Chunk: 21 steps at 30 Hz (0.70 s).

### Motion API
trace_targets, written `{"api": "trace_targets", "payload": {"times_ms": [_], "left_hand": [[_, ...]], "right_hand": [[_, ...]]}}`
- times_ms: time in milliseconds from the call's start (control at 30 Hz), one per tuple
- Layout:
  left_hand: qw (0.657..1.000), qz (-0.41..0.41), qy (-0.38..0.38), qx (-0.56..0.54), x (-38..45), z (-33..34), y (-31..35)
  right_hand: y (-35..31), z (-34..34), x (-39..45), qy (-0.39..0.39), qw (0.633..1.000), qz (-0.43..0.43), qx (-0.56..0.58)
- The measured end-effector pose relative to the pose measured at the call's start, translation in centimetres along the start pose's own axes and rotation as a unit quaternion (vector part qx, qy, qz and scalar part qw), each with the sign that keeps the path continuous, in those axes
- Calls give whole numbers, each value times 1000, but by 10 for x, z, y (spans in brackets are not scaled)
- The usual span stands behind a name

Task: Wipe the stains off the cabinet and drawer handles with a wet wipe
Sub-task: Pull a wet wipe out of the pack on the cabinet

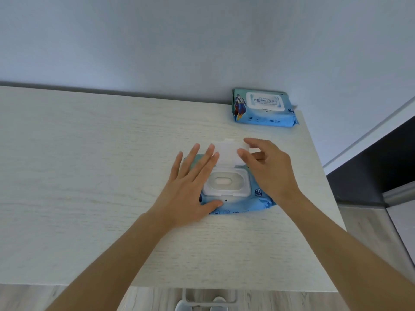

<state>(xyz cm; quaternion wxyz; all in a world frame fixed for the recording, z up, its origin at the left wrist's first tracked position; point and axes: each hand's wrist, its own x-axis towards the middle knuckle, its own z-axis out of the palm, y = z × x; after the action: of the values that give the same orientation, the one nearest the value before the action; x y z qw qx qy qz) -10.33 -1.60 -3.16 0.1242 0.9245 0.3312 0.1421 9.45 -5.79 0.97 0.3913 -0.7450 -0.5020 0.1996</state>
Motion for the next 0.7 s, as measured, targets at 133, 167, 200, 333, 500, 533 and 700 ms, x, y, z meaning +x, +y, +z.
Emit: {"api": "trace_targets", "payload": {"times_ms": [133,167,200,333,500,533,700], "left_hand": [[999,-23,-45,-4,2,3,-2],[998,-29,-49,-15,2,4,-3],[998,-33,-52,-25,3,5,-3],[996,-42,-57,-51,4,5,-2],[995,-49,-41,-72,1,7,-1],[995,-52,-31,-79,0,9,0],[993,-75,1,-90,-1,13,4]], "right_hand": [[6,-1,-14,-129,987,-59,-77],[8,-1,-19,-152,977,-93,-120],[11,1,-24,-165,968,-116,-150],[20,6,-42,-134,963,-146,-184],[27,10,-51,-85,955,-178,-220],[27,11,-52,-74,957,-179,-213],[20,12,-47,-41,962,-189,-195]]}}
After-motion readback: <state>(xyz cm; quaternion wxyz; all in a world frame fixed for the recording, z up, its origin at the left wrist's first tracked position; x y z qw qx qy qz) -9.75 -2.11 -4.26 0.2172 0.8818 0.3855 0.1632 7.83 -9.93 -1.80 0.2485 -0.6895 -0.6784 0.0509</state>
